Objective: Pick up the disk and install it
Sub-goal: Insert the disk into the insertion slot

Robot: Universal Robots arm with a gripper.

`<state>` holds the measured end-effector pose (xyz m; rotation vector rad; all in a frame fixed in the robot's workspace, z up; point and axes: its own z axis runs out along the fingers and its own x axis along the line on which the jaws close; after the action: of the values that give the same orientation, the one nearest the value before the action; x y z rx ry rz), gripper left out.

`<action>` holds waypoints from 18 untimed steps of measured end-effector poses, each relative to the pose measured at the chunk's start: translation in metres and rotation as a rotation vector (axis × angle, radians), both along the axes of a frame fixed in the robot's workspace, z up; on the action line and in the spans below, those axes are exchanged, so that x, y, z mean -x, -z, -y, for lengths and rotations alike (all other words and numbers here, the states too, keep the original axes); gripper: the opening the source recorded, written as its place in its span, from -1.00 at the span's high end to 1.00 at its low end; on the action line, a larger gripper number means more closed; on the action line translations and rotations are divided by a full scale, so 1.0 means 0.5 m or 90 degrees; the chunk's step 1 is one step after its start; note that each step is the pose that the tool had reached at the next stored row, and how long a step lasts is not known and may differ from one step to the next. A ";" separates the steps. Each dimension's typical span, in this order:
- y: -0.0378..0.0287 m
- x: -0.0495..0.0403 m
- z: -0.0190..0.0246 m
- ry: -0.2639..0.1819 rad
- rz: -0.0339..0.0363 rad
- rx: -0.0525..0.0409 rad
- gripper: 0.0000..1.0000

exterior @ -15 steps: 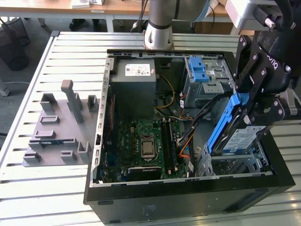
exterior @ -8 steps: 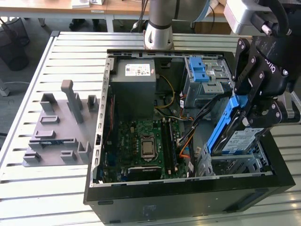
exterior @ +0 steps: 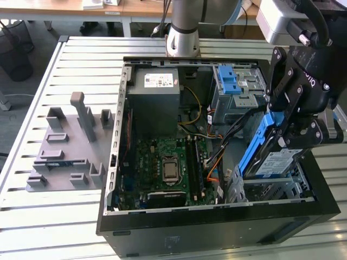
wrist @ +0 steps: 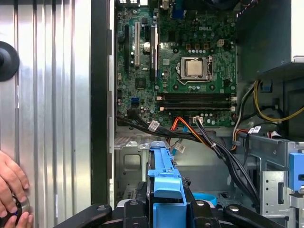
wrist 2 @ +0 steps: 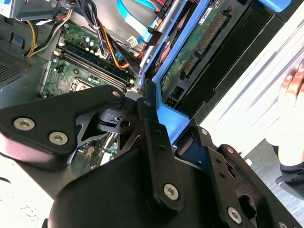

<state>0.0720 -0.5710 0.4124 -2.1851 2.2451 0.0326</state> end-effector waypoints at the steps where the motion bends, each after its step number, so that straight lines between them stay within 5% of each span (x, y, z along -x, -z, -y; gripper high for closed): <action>1: 0.001 0.000 0.0000 0.000 0.0000 0.0000 0.27; 18: 0.020 0.000 0.0000 0.000 0.0000 0.0000 0.27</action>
<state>0.0719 -0.5711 0.4023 -2.1851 2.2451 0.0325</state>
